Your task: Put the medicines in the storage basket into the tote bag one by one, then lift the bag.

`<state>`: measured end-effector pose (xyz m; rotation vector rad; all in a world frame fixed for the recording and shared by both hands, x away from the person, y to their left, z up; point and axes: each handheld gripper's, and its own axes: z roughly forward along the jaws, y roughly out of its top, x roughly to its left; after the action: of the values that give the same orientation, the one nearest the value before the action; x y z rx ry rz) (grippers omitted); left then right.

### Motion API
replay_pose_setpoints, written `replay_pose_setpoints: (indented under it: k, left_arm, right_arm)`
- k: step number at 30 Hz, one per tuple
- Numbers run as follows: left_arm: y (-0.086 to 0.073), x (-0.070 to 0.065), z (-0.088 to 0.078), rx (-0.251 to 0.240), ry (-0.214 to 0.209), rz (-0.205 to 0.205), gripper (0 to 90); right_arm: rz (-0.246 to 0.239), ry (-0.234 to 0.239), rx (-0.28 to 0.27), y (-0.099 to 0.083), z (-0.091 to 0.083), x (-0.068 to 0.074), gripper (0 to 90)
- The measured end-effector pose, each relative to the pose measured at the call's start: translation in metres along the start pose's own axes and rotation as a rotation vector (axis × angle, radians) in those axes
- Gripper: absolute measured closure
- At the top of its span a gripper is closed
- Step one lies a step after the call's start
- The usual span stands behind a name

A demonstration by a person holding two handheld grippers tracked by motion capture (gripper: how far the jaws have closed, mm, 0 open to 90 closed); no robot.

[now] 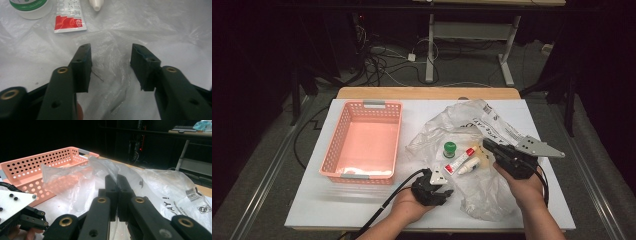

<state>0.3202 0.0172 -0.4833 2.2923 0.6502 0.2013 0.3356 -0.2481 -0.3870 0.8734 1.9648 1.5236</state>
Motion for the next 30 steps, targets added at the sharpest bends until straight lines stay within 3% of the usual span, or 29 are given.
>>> replay_pose_setpoints:
  k: [5,10,13,18,21,23,30]
  left_arm:
    - [0.001,0.001,0.001,-0.009,-0.002,-0.011,67.8]
    - [0.002,-0.001,0.002,-0.010,-0.015,0.009,88.2]
    - [0.002,0.002,0.002,-0.011,-0.036,-0.010,88.9]
    - [0.000,0.002,-0.001,-0.034,-0.013,-0.014,89.0]
    - [-0.004,0.008,-0.007,-0.089,-0.013,-0.077,89.0]
    - [-0.006,0.009,-0.010,-0.123,-0.018,-0.096,89.0]
    - [-0.008,0.009,-0.020,-0.224,0.004,-0.108,89.1]
  right_arm:
    - [0.002,0.006,0.005,-0.001,0.000,0.002,90.0]
    - [0.002,0.005,-0.004,0.000,-0.001,0.001,90.0]
    - [0.006,0.001,-0.002,-0.001,-0.002,0.000,90.0]
    - [0.008,0.000,0.000,-0.003,-0.003,-0.002,90.0]
    - [0.012,-0.002,0.002,-0.004,-0.004,-0.002,90.0]
    - [0.013,-0.003,0.000,-0.004,-0.005,-0.003,90.0]
    - [0.016,-0.010,-0.012,-0.003,-0.008,-0.004,90.0]
